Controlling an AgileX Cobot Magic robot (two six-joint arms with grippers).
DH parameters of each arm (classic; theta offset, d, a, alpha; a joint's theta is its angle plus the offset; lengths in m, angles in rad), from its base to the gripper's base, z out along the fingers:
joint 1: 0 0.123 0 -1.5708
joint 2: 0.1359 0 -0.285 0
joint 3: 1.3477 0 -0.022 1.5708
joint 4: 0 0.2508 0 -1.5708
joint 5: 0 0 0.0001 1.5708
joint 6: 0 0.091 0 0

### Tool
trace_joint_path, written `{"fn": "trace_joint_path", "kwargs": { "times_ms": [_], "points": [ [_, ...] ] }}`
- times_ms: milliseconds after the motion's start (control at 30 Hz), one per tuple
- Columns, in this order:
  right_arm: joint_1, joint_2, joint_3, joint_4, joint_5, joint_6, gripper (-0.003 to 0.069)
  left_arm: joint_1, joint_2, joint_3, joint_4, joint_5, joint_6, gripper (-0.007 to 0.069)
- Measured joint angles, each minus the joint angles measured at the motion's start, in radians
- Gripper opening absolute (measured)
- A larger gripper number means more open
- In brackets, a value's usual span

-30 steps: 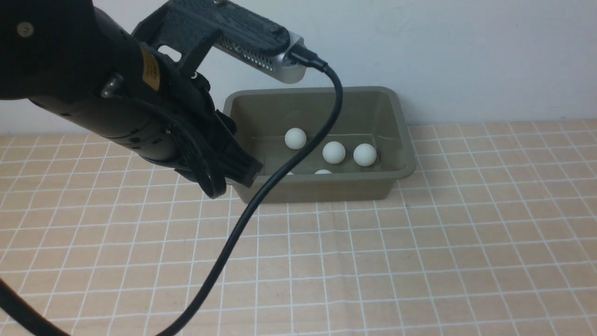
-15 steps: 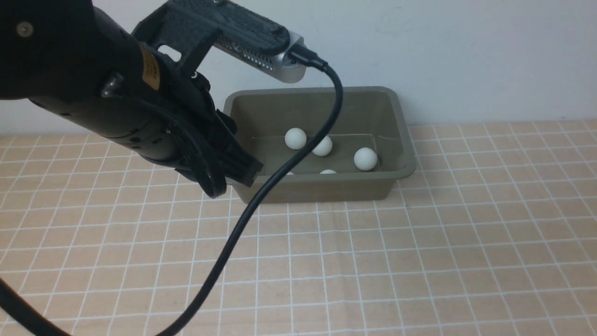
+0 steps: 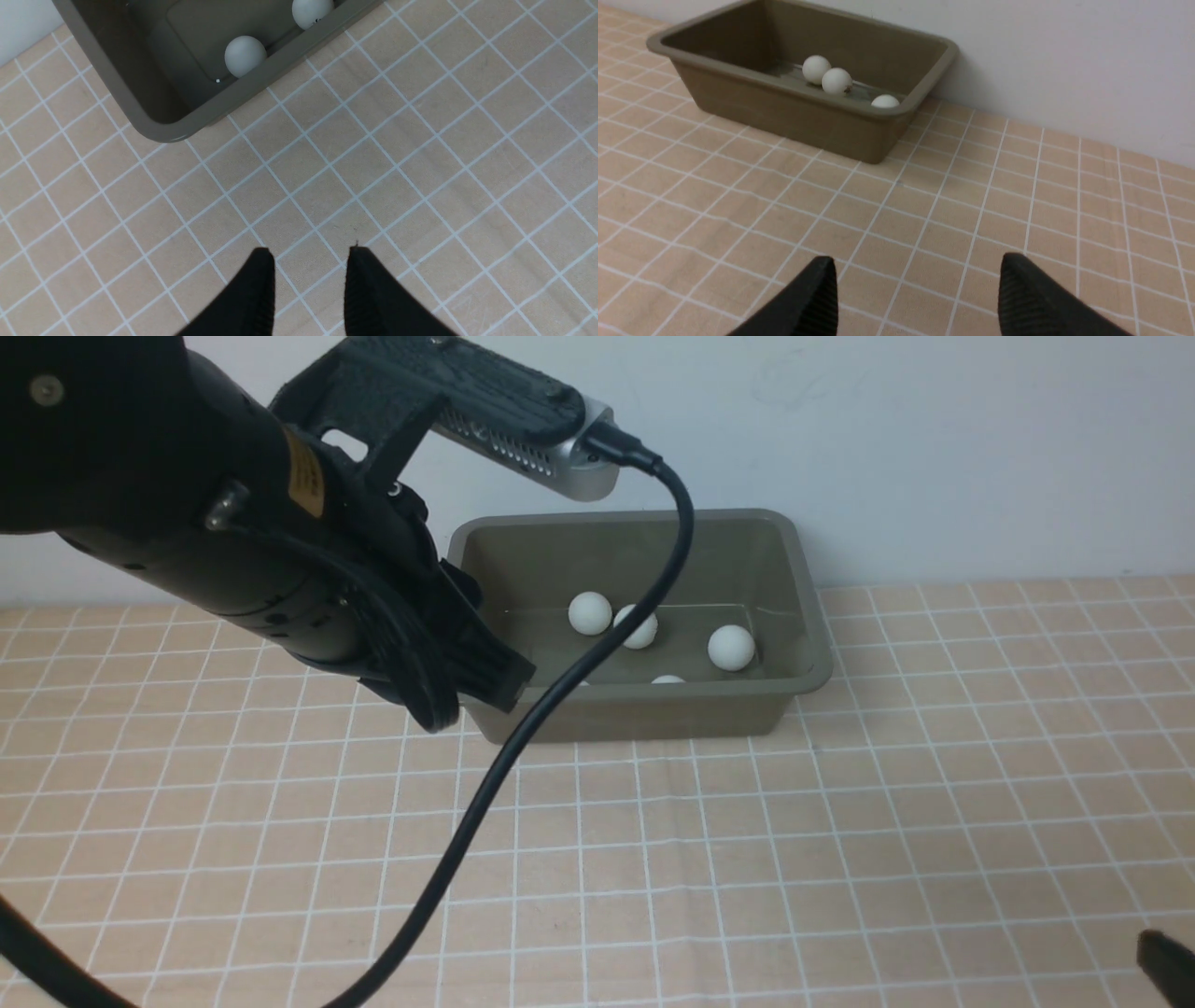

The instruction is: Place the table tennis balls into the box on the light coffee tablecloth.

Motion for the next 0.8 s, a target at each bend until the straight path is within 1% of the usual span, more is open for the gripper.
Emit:
{"fn": "trace_joint_path", "kwargs": {
  "times_ms": [433, 667, 800],
  "points": [
    [0.000, 0.000, 0.012, 0.003, 0.021, 0.000, 0.0428, 0.000, 0.000, 0.000, -0.004, -0.002, 0.000, 0.0162],
    [0.000, 0.000, 0.012, 0.003, 0.021, 0.000, 0.0428, 0.000, 0.000, 0.000, -0.005, -0.054, -0.001, 0.0162],
    [0.000, 0.000, 0.012, 0.003, 0.021, 0.000, 0.0428, 0.000, 0.000, 0.000, -0.007, -0.056, -0.001, 0.0162]
  ]
}}
